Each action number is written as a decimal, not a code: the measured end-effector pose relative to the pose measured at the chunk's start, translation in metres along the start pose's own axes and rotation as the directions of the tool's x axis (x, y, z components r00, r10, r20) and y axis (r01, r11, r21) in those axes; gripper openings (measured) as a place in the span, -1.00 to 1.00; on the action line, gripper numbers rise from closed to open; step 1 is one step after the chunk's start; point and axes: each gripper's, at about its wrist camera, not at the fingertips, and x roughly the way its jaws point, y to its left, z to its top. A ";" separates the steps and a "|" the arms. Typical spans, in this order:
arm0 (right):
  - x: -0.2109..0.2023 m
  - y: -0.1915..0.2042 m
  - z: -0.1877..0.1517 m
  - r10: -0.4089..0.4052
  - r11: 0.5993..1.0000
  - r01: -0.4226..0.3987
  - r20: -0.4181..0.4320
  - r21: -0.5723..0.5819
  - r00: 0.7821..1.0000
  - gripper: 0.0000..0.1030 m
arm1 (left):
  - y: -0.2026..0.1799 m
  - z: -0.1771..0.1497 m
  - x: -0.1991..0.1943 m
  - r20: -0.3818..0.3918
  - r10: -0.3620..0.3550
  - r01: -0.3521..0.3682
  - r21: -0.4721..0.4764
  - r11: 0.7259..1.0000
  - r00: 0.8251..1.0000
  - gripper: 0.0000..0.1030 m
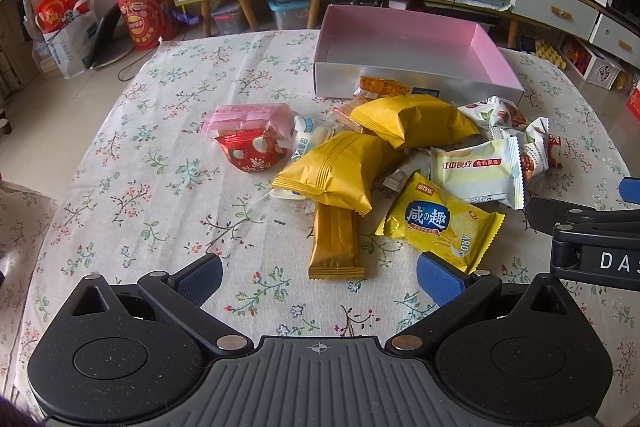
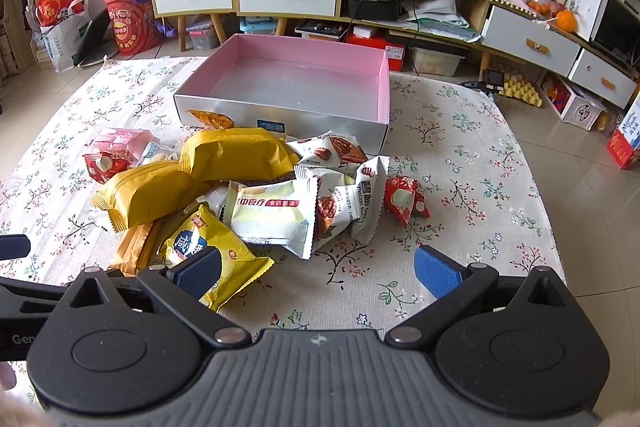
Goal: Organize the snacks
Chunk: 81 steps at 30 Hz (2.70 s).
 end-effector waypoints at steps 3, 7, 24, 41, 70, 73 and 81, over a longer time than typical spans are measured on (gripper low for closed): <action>0.000 0.000 0.000 0.000 1.000 0.000 0.000 -0.001 1.000 0.99 | 0.000 0.000 0.000 0.000 0.000 0.000 0.000 1.000 1.000 1.00; 0.000 0.000 0.000 0.000 1.000 0.000 0.000 0.000 1.000 0.99 | 0.000 0.000 0.000 0.000 0.000 0.000 -0.001 1.000 1.000 1.00; 0.003 -0.005 -0.001 -0.005 1.000 0.005 -0.009 0.013 1.000 0.99 | 0.004 0.000 0.002 -0.009 -0.019 0.019 -0.011 1.000 1.000 1.00; 0.019 -0.017 -0.004 0.246 0.969 -0.245 -0.025 0.022 0.969 0.77 | 0.034 -0.001 0.036 -0.016 -0.160 0.160 0.028 0.987 0.987 0.95; 0.050 0.042 -0.029 0.335 0.843 -0.324 -0.053 -0.429 0.941 0.02 | 0.013 0.000 0.073 0.027 -0.194 0.186 0.181 0.966 0.981 -0.05; 0.050 0.043 -0.028 0.331 0.844 -0.322 -0.056 -0.429 0.942 0.02 | 0.012 0.002 0.071 0.008 -0.186 0.182 0.172 0.968 0.983 -0.20; 0.050 0.047 -0.026 0.331 0.846 -0.341 -0.099 -0.409 0.939 -0.08 | 0.019 0.000 0.067 -0.027 -0.205 0.207 0.154 0.966 0.978 -0.47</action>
